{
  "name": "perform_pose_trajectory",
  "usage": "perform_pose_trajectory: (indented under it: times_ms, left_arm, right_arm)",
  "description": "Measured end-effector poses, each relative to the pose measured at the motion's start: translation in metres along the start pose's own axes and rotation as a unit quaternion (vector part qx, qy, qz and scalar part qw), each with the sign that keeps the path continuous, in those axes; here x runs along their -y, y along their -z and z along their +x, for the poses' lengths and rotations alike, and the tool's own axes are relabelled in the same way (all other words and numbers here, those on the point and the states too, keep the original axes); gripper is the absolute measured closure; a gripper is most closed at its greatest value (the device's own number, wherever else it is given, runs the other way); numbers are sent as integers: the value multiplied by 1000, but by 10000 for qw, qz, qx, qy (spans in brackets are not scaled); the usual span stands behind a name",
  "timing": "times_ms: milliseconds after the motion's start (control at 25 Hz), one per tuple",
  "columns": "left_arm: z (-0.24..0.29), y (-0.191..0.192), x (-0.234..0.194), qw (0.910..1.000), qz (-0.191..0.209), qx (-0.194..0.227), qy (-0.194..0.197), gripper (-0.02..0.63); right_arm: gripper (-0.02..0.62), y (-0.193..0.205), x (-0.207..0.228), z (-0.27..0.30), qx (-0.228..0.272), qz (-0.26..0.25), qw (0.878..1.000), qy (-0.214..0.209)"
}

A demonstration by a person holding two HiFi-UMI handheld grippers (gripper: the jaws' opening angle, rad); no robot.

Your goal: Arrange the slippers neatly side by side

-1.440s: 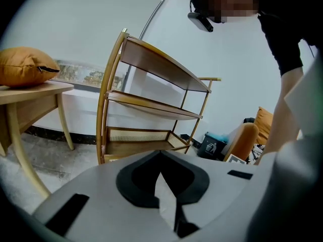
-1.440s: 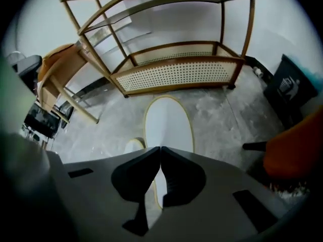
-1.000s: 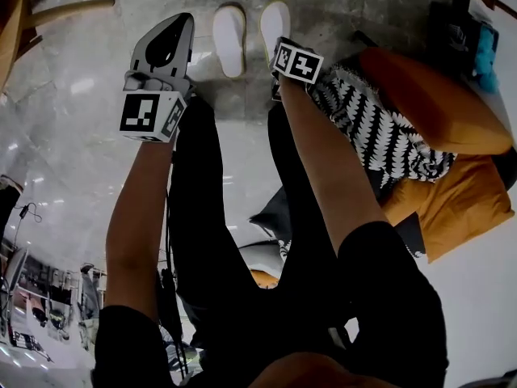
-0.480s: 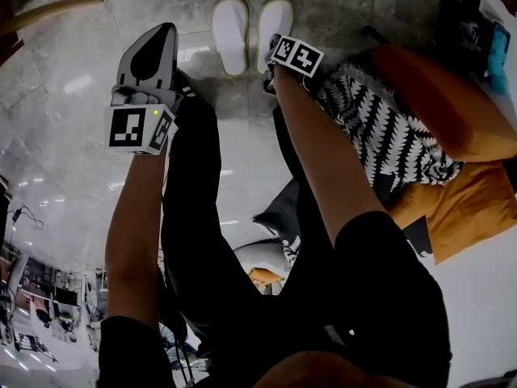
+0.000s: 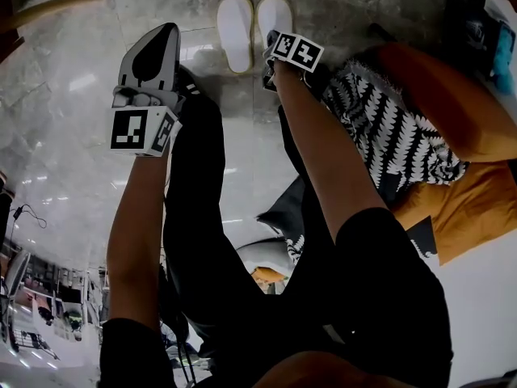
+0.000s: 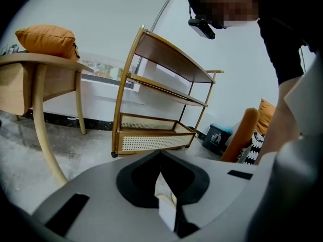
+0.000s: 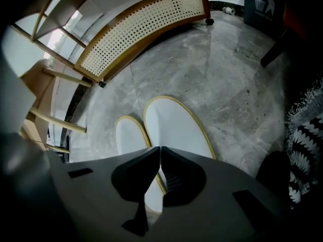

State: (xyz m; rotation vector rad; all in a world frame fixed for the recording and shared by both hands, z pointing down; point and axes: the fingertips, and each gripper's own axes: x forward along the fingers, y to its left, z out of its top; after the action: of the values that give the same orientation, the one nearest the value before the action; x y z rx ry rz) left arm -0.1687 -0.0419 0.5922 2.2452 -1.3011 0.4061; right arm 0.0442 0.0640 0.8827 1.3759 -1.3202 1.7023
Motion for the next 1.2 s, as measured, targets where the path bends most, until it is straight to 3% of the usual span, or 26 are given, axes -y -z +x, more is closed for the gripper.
perform_pose_trajectory:
  times_ms: [480,680,800,1040,1200]
  left_arm:
    - [-3,-3,5,10000,44,-16,67,591]
    - [-1,-6,4,10000,52,-30,65,591]
    - [-1,-11,8,9999,72,-70,79,591]
    - [1,-24,26,9993,91,-331,140,591]
    - [-5,-53,49,9985,106,-506,157,591]
  right_arm:
    - [558,0,-11,0,-125,-24,9998,-176]
    - [555,1,-8,-2,-209,-125,9997,31]
    - [485,-4,-5,-12,-202,-240,9992,267]
    - [527,-34,-17,-68,143,-509,9983,252]
    - [548,-74,-55,-141,551,-1075,9927,-8]
